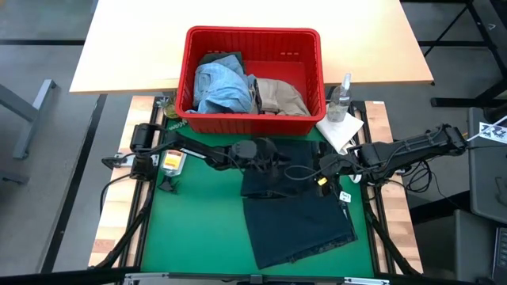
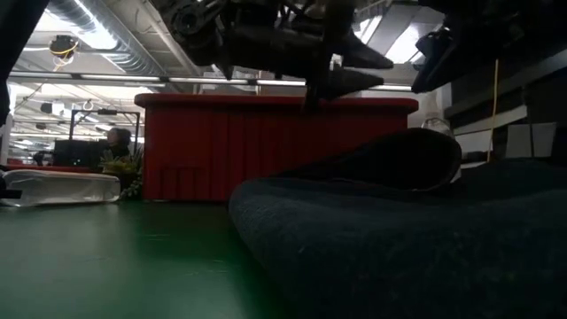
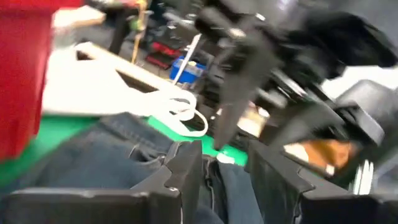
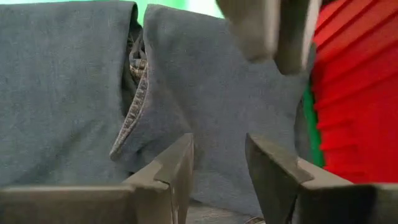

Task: Fold laundry
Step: Fold the dark blue jeans

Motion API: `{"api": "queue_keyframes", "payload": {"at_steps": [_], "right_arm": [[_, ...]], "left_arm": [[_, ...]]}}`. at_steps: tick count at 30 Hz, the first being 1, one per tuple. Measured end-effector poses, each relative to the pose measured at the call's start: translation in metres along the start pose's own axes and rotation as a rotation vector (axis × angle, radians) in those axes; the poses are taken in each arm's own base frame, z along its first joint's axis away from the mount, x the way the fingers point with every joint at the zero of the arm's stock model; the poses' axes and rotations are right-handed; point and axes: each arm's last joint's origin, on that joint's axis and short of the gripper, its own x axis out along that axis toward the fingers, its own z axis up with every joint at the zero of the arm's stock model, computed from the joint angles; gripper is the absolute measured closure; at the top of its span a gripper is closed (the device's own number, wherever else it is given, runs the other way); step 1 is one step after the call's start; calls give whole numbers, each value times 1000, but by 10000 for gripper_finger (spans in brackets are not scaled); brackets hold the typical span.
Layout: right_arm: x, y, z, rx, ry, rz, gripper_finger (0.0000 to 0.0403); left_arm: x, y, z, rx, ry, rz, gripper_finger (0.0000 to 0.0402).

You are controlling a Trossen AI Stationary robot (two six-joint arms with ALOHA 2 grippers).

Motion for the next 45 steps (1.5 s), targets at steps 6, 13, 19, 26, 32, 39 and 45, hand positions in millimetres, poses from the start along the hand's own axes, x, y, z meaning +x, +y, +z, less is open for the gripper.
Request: {"api": "queue_keyframes", "payload": {"at_steps": [6,13,19,26,32,39,45], "right_arm": [[0,1,-7,111,78,32,256],[1,-12,-20,390,210,-41,256],[11,-21,-24,537,226,-45,256],[27,-23,-29,640,299,-91,256],[42,-21,-30,713,350,-159,256],[52,-21,-33,843,365,-251,256],[52,-21,-33,913,347,-290,256]], "left_arm": [[-9,-8,13,216,35,-64,290],[-23,-11,23,298,135,-30,299],[-37,-14,32,345,212,-12,301],[-45,-16,39,382,244,-7,301],[-46,-15,37,425,268,-6,301],[-46,-15,35,433,281,-4,301],[-46,-14,34,435,292,-2,301]]}}
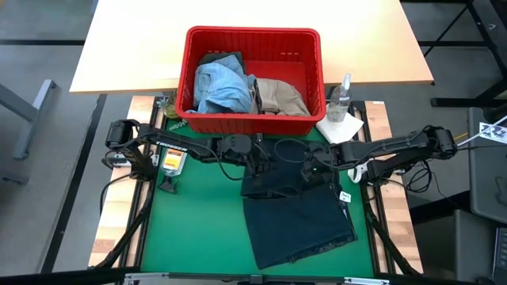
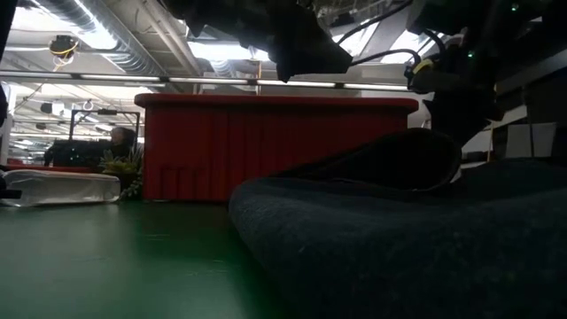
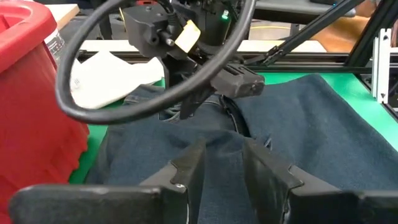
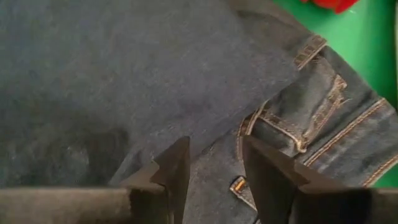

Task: Fold laundry
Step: Fold the dark blue jeans

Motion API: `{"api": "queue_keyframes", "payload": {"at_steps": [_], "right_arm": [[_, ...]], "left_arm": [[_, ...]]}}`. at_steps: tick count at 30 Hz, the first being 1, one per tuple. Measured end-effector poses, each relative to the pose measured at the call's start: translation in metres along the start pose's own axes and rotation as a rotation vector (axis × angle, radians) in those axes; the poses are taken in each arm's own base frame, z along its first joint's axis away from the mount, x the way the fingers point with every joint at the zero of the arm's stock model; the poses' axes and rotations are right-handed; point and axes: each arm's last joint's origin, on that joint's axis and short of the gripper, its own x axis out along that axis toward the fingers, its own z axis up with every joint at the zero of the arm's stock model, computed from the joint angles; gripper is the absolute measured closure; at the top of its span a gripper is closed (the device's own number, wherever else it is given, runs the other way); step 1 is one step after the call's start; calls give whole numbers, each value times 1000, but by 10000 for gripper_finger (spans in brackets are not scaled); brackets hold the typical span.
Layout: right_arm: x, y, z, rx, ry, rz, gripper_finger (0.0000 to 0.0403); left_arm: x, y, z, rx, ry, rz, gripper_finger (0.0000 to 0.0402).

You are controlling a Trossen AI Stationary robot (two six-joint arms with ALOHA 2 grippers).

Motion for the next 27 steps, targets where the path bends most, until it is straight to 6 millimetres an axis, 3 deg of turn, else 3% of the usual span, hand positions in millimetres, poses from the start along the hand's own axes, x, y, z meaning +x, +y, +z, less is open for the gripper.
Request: {"api": "queue_keyframes", "payload": {"at_steps": [14,27], "right_arm": [[24,-5,-12,148,-16,-13,256],[40,-4,-19,193,-59,86,256]], "left_arm": [[0,0,-1,0,11,0,301],[0,0,-2,0,18,0,301]]}}
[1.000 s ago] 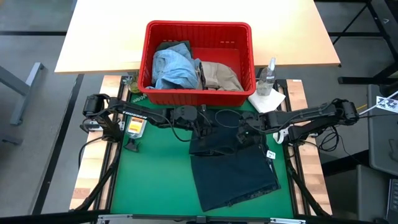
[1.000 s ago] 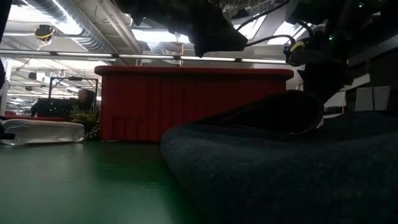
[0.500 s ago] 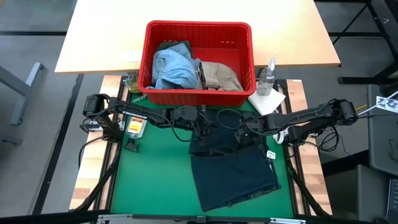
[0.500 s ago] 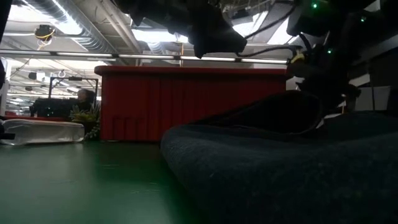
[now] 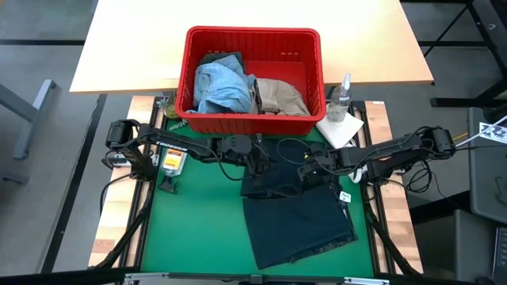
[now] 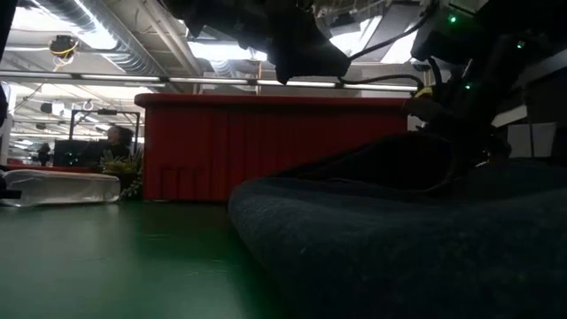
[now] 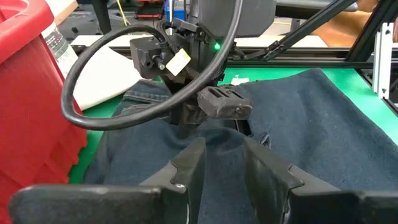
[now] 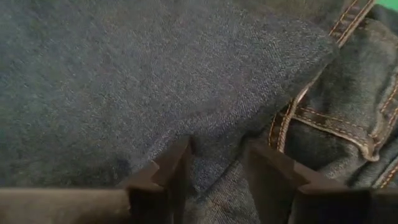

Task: Fold laundry
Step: Fold the dark blue jeans

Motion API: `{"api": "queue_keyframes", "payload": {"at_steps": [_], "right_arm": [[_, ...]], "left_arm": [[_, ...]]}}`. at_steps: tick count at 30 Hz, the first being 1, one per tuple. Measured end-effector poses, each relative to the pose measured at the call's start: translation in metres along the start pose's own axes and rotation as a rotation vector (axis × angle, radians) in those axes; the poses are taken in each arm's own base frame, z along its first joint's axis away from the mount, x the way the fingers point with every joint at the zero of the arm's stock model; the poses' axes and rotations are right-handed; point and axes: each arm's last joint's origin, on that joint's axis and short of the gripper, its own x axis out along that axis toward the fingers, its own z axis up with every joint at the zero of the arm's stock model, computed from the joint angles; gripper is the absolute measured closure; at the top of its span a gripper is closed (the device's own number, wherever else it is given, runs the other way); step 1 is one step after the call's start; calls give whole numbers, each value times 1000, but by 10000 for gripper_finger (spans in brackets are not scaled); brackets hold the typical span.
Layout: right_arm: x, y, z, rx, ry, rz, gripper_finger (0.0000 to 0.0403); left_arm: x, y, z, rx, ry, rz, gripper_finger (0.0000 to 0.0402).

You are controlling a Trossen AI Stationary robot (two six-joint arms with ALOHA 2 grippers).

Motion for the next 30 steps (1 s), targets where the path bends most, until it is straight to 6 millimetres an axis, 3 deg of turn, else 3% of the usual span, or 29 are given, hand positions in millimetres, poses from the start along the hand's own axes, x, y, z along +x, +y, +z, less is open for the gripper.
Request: {"api": "queue_keyframes", "payload": {"at_steps": [5,12,17,25,30], "right_arm": [[1,-2,-2,-7,5,-3,280],[1,-2,0,-91,-47,-33,391],[-5,1,5,-189,-60,-34,378],[-35,-1,19,-426,-97,-161,390],[-38,-7,18,-569,-47,-233,396]], "left_arm": [[0,0,0,0,0,0,301],[0,0,0,0,0,0,301],[0,0,0,0,0,0,301],[0,0,0,-1,0,0,301],[0,0,0,-1,0,0,301]]}}
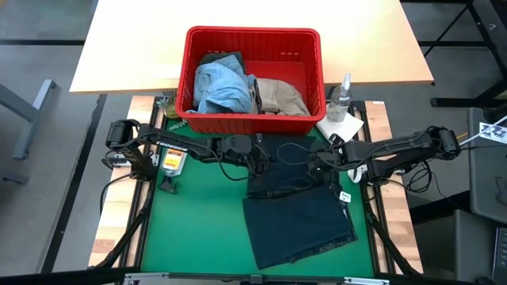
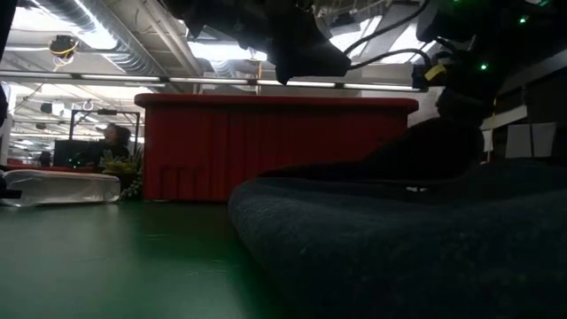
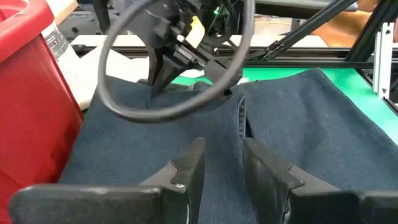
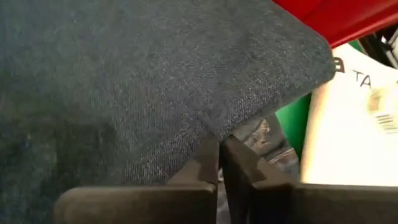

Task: Fold laundry
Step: Fold the dark blue jeans

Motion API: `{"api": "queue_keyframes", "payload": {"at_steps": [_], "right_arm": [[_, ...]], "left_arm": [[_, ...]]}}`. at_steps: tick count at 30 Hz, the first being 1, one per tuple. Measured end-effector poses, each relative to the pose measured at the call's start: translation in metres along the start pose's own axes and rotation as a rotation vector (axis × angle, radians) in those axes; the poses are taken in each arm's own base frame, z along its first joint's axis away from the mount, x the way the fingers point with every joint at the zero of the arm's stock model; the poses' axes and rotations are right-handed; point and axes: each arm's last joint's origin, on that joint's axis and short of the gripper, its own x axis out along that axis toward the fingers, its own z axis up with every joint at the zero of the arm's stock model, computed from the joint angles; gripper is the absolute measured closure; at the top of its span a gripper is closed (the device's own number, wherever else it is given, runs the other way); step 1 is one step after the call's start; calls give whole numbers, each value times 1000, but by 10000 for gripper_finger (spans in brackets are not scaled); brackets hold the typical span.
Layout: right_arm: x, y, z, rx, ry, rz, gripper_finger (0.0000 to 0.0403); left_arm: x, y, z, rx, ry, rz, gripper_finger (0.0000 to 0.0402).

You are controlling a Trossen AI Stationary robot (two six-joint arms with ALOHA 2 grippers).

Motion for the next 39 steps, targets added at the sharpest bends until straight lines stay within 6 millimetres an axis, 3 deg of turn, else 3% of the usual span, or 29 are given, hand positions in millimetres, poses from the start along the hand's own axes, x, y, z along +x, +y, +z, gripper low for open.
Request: {"api": "queue_keyframes", "payload": {"at_steps": [4,17,27,33,39], "right_arm": [[3,2,0,-65,9,-11,395],[2,2,-1,-90,27,19,340],[1,-4,-11,-155,144,-18,270],[-20,-11,-5,-177,240,-6,267],[-48,1,22,-229,55,85,269]], "left_arm": [[0,0,0,0,1,0,301],[-1,-1,-15,0,151,0,301],[3,-12,-22,16,192,-24,301],[7,-22,-31,31,240,-47,301],[9,-28,-41,42,313,-58,301]]}}
